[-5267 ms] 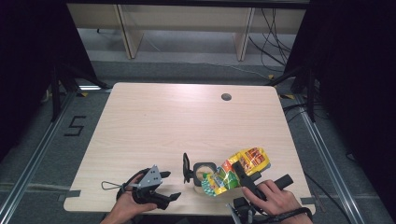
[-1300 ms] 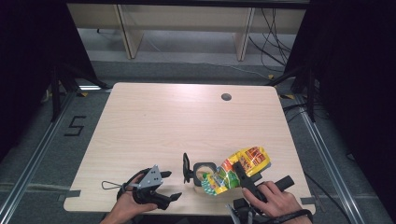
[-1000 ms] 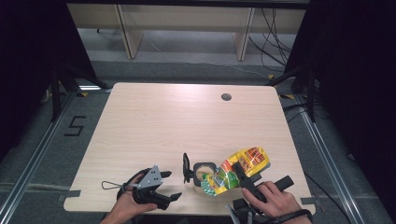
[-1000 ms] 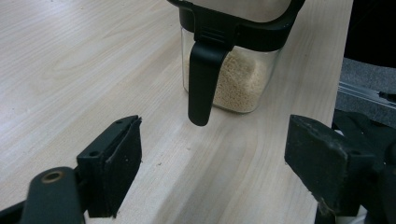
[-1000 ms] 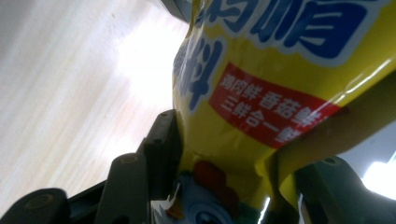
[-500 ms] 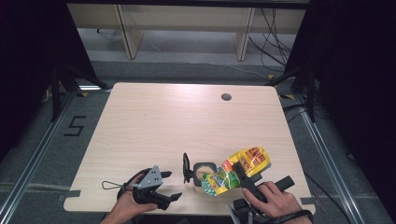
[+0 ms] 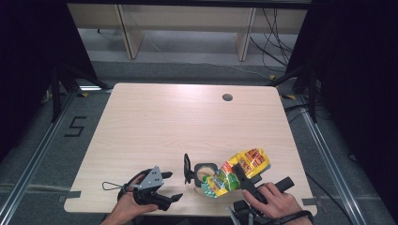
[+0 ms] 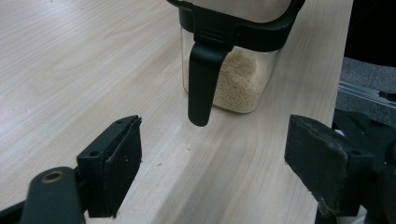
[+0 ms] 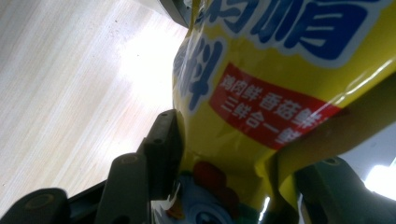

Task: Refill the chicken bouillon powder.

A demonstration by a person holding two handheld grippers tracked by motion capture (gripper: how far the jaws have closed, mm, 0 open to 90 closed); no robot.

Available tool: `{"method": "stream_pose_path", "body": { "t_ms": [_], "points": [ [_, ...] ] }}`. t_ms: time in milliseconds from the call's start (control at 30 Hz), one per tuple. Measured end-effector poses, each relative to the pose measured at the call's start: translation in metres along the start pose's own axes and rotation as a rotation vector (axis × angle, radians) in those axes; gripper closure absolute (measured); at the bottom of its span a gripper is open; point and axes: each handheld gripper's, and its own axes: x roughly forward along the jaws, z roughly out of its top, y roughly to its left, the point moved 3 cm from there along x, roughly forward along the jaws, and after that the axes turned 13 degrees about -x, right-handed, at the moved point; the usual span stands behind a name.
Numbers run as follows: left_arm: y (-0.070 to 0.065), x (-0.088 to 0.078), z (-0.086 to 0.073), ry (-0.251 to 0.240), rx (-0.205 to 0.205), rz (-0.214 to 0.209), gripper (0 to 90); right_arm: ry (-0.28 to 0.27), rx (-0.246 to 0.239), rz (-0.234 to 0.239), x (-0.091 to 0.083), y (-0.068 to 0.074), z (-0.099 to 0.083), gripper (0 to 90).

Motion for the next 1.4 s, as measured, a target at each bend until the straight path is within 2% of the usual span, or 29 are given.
{"method": "stream_pose_path", "body": {
  "t_ms": [67,100,133,167,200,233,333,367,400,467,500,533,567,600,633,667,700,733,767,800,833,867,900,1033,1133,1167,1300,1367,1400],
  "points": [
    [0.000,0.000,0.000,0.003,0.004,-0.002,18.5,0.012,0.003,-0.009,-0.001,0.000,-0.002,52.2],
    [0.000,0.000,0.000,0.001,0.003,0.000,18.6,0.021,0.037,-0.007,-0.001,0.001,-0.002,52.2],
    [0.000,0.000,0.000,0.001,-0.002,0.003,18.5,0.020,0.006,-0.011,-0.001,-0.001,-0.005,52.2],
    [0.001,0.000,0.000,0.009,0.010,0.003,18.6,0.019,0.006,-0.014,-0.001,-0.001,-0.006,52.2],
    [0.002,0.000,0.001,0.009,0.037,0.001,18.6,0.018,0.009,-0.014,-0.001,-0.001,-0.006,52.2],
    [0.003,-0.001,0.000,0.023,0.041,0.009,18.6,0.022,0.043,-0.007,-0.002,0.001,-0.005,52.2],
    [0.000,0.000,0.000,0.001,-0.005,0.002,18.6,0.030,0.053,-0.006,-0.002,0.002,-0.005,52.2],
    [0.000,0.000,0.000,0.000,-0.005,0.001,18.6,0.030,0.053,-0.005,-0.002,0.003,-0.005,52.2],
    [0.000,0.000,0.000,0.000,-0.001,0.002,18.6,0.019,0.015,-0.009,-0.001,0.001,-0.007,52.2],
    [0.000,0.000,0.000,0.000,0.006,0.001,18.6,0.025,0.004,-0.006,-0.001,0.000,-0.009,52.2],
    [0.001,0.000,0.000,0.002,0.017,-0.002,18.6,0.036,0.038,0.002,-0.002,0.002,-0.008,52.2],
    [0.000,0.000,0.000,0.001,-0.006,0.002,18.6,0.021,0.030,-0.011,-0.001,0.000,-0.008,52.2],
    [0.000,0.000,0.000,0.000,0.005,0.002,18.6,0.014,0.014,-0.013,-0.001,-0.001,-0.008,52.2],
    [0.000,0.000,0.000,0.005,0.007,0.003,18.6,0.038,0.044,-0.002,-0.003,0.002,-0.009,52.2],
    [0.000,0.000,0.000,0.000,0.002,0.002,18.6,0.036,0.031,-0.003,-0.003,0.001,-0.009,52.2],
    [0.000,0.000,0.000,0.001,0.009,0.002,18.6,0.041,0.033,-0.002,-0.003,0.001,-0.010,52.2],
    [0.000,0.000,0.000,0.001,-0.004,0.002,18.6,0.039,0.042,-0.009,-0.002,0.001,-0.009,52.2],
    [0.000,0.000,0.000,0.001,-0.005,0.001,18.6,0.044,0.041,0.002,-0.003,0.002,-0.009,52.2],
    [0.000,0.000,0.000,0.006,0.007,0.001,18.6,0.039,0.001,-0.002,-0.002,0.000,-0.010,52.2],
    [0.003,-0.001,0.001,0.024,0.046,0.002,18.6,0.043,0.032,-0.001,-0.003,0.002,-0.008,52.2],
    [0.002,0.000,0.001,0.016,0.040,-0.005,18.6,0.032,-0.001,-0.004,-0.001,0.000,-0.009,52.2],
    [0.003,-0.001,0.001,0.021,0.047,0.002,18.6,0.034,0.032,0.000,-0.001,0.003,-0.005,52.2],
    [0.000,0.000,0.001,-0.001,0.011,0.000,18.6,0.026,-0.005,0.001,0.000,0.002,-0.005,52.2],
    [0.000,0.000,0.000,0.000,-0.004,0.001,18.6,0.016,0.000,-0.010,0.001,0.002,-0.004,52.2],
    [0.000,0.000,0.000,0.004,0.008,0.001,19.0,0.027,-0.003,0.000,-0.001,0.001,-0.005,52.2],
    [0.000,0.000,0.000,0.005,0.011,0.001,19.1,0.021,0.009,-0.012,-0.001,0.001,-0.005,52.2],
    [0.000,0.000,0.000,0.002,0.009,-0.001,19.2,0.018,-0.014,0.015,0.001,0.003,-0.003,52.2],
    [0.000,0.000,0.000,0.004,0.010,0.002,19.2,0.007,0.008,0.015,0.003,0.005,0.001,52.2],
    [0.000,0.000,0.000,0.000,0.004,0.001,19.2,-0.001,-0.017,0.009,0.004,0.005,0.002,52.3]
  ]
}}
